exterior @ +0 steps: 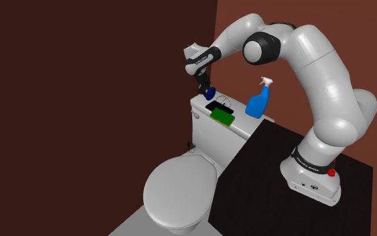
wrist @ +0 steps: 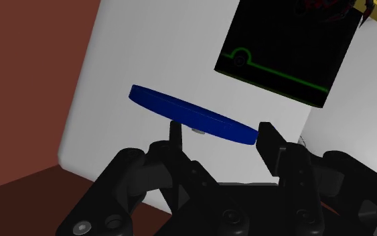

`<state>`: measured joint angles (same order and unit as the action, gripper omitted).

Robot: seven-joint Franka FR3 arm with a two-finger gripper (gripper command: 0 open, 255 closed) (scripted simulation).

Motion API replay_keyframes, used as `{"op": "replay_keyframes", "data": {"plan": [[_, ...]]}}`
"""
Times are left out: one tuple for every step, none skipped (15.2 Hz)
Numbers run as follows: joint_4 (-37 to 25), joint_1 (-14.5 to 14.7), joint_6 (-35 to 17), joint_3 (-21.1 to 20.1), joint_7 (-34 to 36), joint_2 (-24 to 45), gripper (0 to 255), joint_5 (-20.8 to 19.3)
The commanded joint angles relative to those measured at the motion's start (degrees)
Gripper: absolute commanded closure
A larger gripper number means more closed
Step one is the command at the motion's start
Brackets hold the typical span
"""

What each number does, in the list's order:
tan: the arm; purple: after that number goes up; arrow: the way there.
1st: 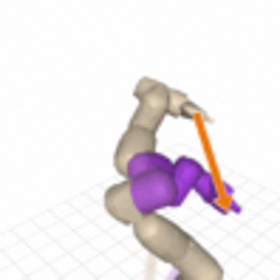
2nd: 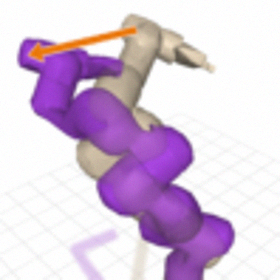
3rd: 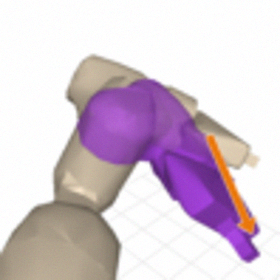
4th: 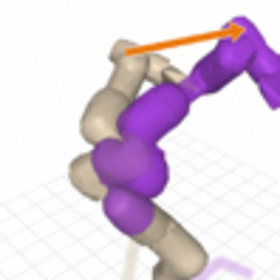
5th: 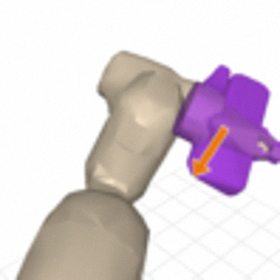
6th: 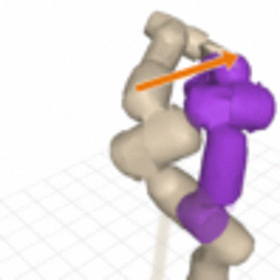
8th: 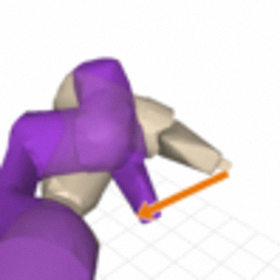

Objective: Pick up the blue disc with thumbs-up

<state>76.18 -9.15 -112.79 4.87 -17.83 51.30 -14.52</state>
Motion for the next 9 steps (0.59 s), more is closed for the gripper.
{"op": "replay_keyframes", "data": {"plan": [[0.1, 0.0, 0.0, 0.0, 0.0, 0.1, 255, 0.0], [0.1, 0.0, 0.0, 0.0, 0.0, 0.0, 255, 0.0], [0.1, 0.0, 0.0, 0.0, 0.0, 0.0, 255, 0.0], [0.1, 0.0, 0.0, 0.0, 0.0, 0.0, 255, 0.0], [0.2, 0.0, 0.0, 0.0, 0.0, 0.0, 255, 0.0], [0.0, 0.0, 0.0, 0.0, 0.0, 0.1, 255, 0.0], [0.1, 0.0, 0.4, 0.0, -0.1, -0.4, 255, 0.0], [0.2, 0.0, 0.8, 0.0, -0.2, -0.9, 255, 0.0], [0.3, 0.0, 1.2, 0.0, -0.3, -1.4, 255, 0.1]]}}
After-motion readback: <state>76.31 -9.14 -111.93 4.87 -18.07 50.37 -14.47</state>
